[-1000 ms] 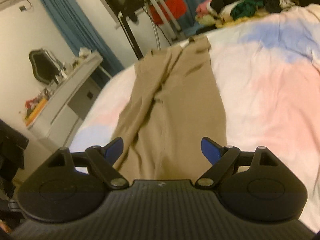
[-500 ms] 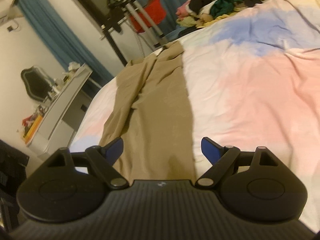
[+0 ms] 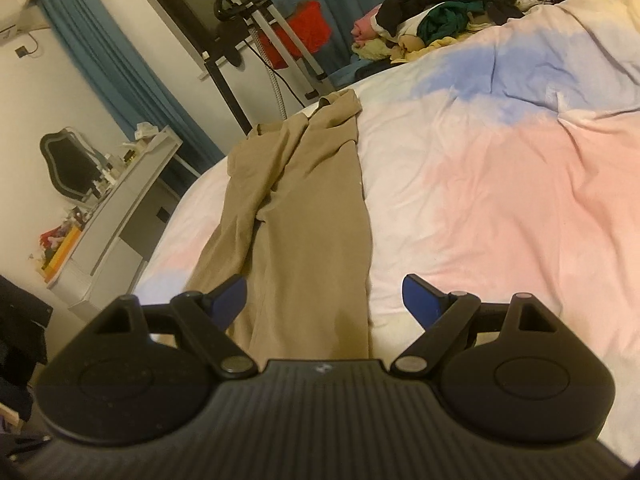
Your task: Fold clothes
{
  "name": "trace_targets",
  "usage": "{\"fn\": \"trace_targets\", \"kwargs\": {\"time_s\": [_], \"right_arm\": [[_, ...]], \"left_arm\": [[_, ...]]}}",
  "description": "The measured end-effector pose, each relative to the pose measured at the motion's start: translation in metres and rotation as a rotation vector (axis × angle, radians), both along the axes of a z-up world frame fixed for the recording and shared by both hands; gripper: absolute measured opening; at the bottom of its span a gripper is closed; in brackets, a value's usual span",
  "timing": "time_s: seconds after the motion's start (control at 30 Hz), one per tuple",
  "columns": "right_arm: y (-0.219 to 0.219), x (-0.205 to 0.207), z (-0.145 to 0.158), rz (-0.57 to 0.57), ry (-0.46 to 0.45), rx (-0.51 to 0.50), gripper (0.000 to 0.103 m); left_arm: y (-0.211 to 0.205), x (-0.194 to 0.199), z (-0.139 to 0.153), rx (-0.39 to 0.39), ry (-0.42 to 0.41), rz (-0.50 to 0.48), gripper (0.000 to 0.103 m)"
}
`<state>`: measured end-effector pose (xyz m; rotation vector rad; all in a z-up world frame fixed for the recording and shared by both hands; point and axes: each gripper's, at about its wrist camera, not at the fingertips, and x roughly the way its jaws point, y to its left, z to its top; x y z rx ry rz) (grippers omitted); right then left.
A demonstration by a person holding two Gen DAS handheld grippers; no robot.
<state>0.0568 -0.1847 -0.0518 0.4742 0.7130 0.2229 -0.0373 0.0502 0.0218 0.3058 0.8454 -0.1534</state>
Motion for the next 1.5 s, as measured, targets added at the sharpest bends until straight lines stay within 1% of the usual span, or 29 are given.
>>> {"fn": "trace_targets", "kwargs": {"time_s": [0.07, 0.13, 0.2, 0.27, 0.33, 0.37, 0.4, 0.43, 0.47, 0.5, 0.53, 0.57, 0.6, 0.63, 0.67, 0.73, 0.83, 0.87, 0.9, 0.97, 1.0, 1.03, 1.07, 1.1, 1.13, 1.2, 1.23, 1.33, 1.5], "right_arm": [[-0.001, -0.001, 0.003, 0.004, -0.001, -0.032, 0.086], [-0.004, -0.004, 0.008, 0.002, -0.005, -0.045, 0.086], [-0.011, -0.007, 0.01, 0.001, 0.007, -0.017, 0.086], [-0.018, -0.01, 0.011, 0.006, 0.023, 0.017, 0.086], [-0.024, -0.014, 0.009, 0.03, 0.042, 0.049, 0.086], [-0.026, -0.017, 0.007, 0.049, 0.05, 0.063, 0.086], [-0.026, -0.02, 0.004, 0.064, 0.057, 0.078, 0.086], [-0.028, -0.023, -0.001, 0.079, 0.069, 0.102, 0.086], [-0.029, -0.026, -0.006, 0.087, 0.086, 0.126, 0.085], [-0.03, -0.029, -0.013, 0.09, 0.109, 0.149, 0.085], [-0.031, -0.032, -0.022, 0.091, 0.136, 0.172, 0.086], [-0.031, -0.033, -0.03, 0.097, 0.164, 0.189, 0.085], [-0.029, -0.035, -0.039, 0.105, 0.201, 0.198, 0.079], [-0.027, -0.036, -0.047, 0.111, 0.236, 0.204, 0.076], [-0.024, -0.039, -0.055, 0.117, 0.261, 0.213, 0.074], [-0.017, -0.045, -0.068, 0.137, 0.298, 0.23, 0.073], [-0.004, -0.055, -0.078, 0.176, 0.329, 0.249, 0.072], [0.0, -0.06, -0.079, 0.183, 0.329, 0.255, 0.068], [0.003, -0.064, -0.079, 0.191, 0.33, 0.262, 0.057], [0.01, -0.072, -0.08, 0.201, 0.336, 0.265, 0.046], [0.012, -0.076, -0.081, 0.203, 0.345, 0.258, 0.042], [0.014, -0.08, -0.081, 0.204, 0.353, 0.252, 0.041], [0.018, -0.084, -0.081, 0.207, 0.364, 0.234, 0.039], [0.022, -0.087, -0.079, 0.204, 0.38, 0.207, 0.029], [0.023, -0.089, -0.074, 0.195, 0.377, 0.187, 0.021], [0.024, -0.093, -0.061, 0.175, 0.356, 0.157, 0.013], [0.025, -0.095, -0.055, 0.164, 0.346, 0.141, 0.013], [0.024, -0.101, -0.017, 0.145, 0.255, 0.115, 0.012], [0.014, -0.108, 0.06, 0.1, 0.104, 0.08, 0.011]], "left_arm": [[-0.021, -0.003, -0.003, -0.038, 0.004, -0.049, 0.0], [-0.046, -0.014, -0.012, -0.043, 0.011, -0.088, 0.0], [-0.059, -0.013, -0.033, -0.053, 0.048, -0.104, 0.0], [-0.054, -0.002, -0.047, -0.124, 0.128, -0.093, 0.002], [-0.05, 0.008, -0.062, -0.194, 0.207, -0.081, 0.013], [-0.046, 0.013, -0.068, -0.228, 0.24, -0.072, 0.014], [-0.036, 0.017, -0.068, -0.258, 0.236, -0.049, 0.021], [-0.025, 0.021, -0.069, -0.288, 0.231, -0.026, 0.036], [-0.014, 0.025, -0.069, -0.319, 0.226, 0.0, 0.044], [0.0, 0.028, -0.067, -0.359, 0.217, 0.04, 0.057], [0.014, 0.032, -0.067, -0.399, 0.211, 0.081, 0.063], [0.028, 0.036, -0.069, -0.444, 0.218, 0.131, 0.064], [0.042, 0.041, -0.072, -0.489, 0.225, 0.18, 0.067], [0.056, 0.045, -0.074, -0.533, 0.231, 0.23, 0.068], [0.07, 0.05, -0.078, -0.576, 0.241, 0.279, 0.068], [0.089, 0.061, -0.097, -0.633, 0.311, 0.368, 0.068], [0.098, 0.075, -0.117, -0.707, 0.414, 0.409, 0.067], [0.096, 0.077, -0.118, -0.712, 0.423, 0.392, 0.067], [0.094, 0.078, -0.119, -0.715, 0.431, 0.375, 0.066], [0.088, 0.08, -0.12, -0.693, 0.45, 0.345, 0.054], [0.085, 0.079, -0.121, -0.684, 0.457, 0.338, 0.044], [0.084, 0.078, -0.121, -0.682, 0.458, 0.332, 0.031], [0.083, 0.078, -0.121, -0.686, 0.454, 0.328, 0.024], [0.083, 0.077, -0.122, -0.698, 0.45, 0.322, 0.009], [0.083, 0.075, -0.122, -0.711, 0.444, 0.315, 0.005], [0.086, 0.074, -0.117, -0.751, 0.409, 0.305, 0.004], [0.087, 0.073, -0.114, -0.774, 0.391, 0.302, 0.003], [0.096, 0.068, -0.094, -0.878, 0.34, 0.286, 0.003], [0.117, 0.054, -0.032, -1.052, 0.196, 0.251, 0.003]]}}
